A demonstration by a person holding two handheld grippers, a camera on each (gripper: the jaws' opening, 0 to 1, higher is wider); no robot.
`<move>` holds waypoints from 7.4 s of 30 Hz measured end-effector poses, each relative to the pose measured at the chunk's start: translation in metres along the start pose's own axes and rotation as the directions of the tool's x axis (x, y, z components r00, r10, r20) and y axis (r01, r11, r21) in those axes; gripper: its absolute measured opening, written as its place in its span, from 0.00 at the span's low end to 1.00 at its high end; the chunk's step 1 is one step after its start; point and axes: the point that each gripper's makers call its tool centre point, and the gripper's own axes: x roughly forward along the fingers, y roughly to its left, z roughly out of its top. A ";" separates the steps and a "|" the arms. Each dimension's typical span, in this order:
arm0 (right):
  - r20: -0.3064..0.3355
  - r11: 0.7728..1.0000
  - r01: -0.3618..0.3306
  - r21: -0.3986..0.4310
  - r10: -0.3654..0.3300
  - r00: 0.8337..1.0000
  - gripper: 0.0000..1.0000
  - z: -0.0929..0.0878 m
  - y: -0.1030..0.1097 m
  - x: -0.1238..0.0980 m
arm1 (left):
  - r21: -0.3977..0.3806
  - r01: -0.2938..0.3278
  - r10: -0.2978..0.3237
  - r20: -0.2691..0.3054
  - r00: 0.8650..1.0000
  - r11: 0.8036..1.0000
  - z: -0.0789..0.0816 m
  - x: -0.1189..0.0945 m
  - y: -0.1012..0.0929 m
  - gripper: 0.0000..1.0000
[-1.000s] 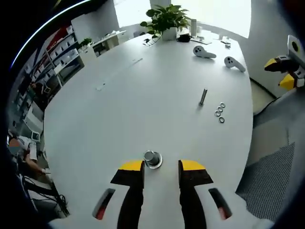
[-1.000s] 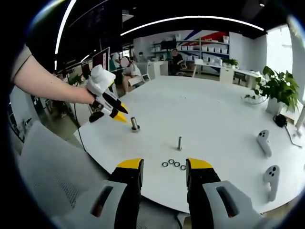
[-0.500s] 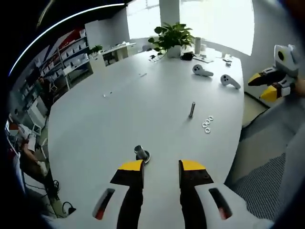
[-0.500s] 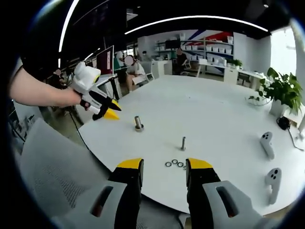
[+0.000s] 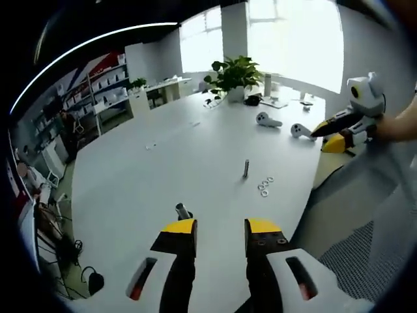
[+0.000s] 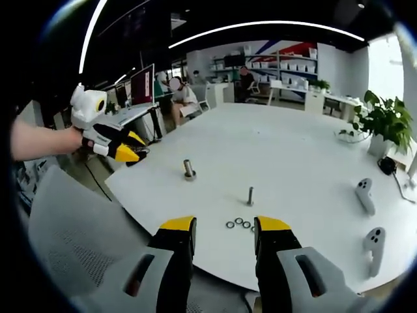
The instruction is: Place the washer onto the threaded stud by aligning its center hole with the stud, sliding it down to the base, and recovering from edge contact or off-axis alignment until the washer reaches the visible bottom stop.
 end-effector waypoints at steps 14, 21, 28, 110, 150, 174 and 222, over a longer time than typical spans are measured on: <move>-0.022 1.000 0.001 0.002 -0.001 1.000 0.38 -0.004 0.000 0.000 | -0.060 -0.033 0.038 0.081 0.996 0.998 -0.001 -0.042 -0.011 0.29; -0.029 1.000 -0.005 -0.010 0.005 1.000 0.38 -0.005 0.002 0.001 | 0.016 -0.058 0.058 0.043 0.997 0.998 -0.013 -0.051 -0.017 0.28; -0.031 1.000 -0.005 0.001 0.005 1.000 0.38 -0.006 0.002 0.001 | -0.098 -0.025 0.035 0.104 0.994 0.995 -0.013 -0.055 -0.021 0.32; -0.182 0.995 0.070 -0.066 -0.081 0.980 0.39 -0.035 -0.010 0.002 | -0.071 0.042 -0.025 0.220 0.975 0.997 -0.005 -0.061 -0.046 0.31; -0.137 0.994 0.075 -0.077 -0.085 0.987 0.40 -0.023 -0.011 0.002 | -0.065 0.050 -0.035 0.225 0.974 0.997 -0.003 -0.061 -0.045 0.31; -0.220 0.998 0.012 -0.061 -0.025 0.975 0.40 -0.027 -0.011 0.007 | -0.078 0.047 -0.030 0.215 0.976 0.996 -0.006 -0.062 -0.044 0.32; -0.414 0.996 -0.002 -0.085 -0.034 0.910 0.37 -0.059 -0.045 0.100 | -0.058 0.039 -0.028 0.182 0.983 0.998 -0.012 -0.059 -0.045 0.33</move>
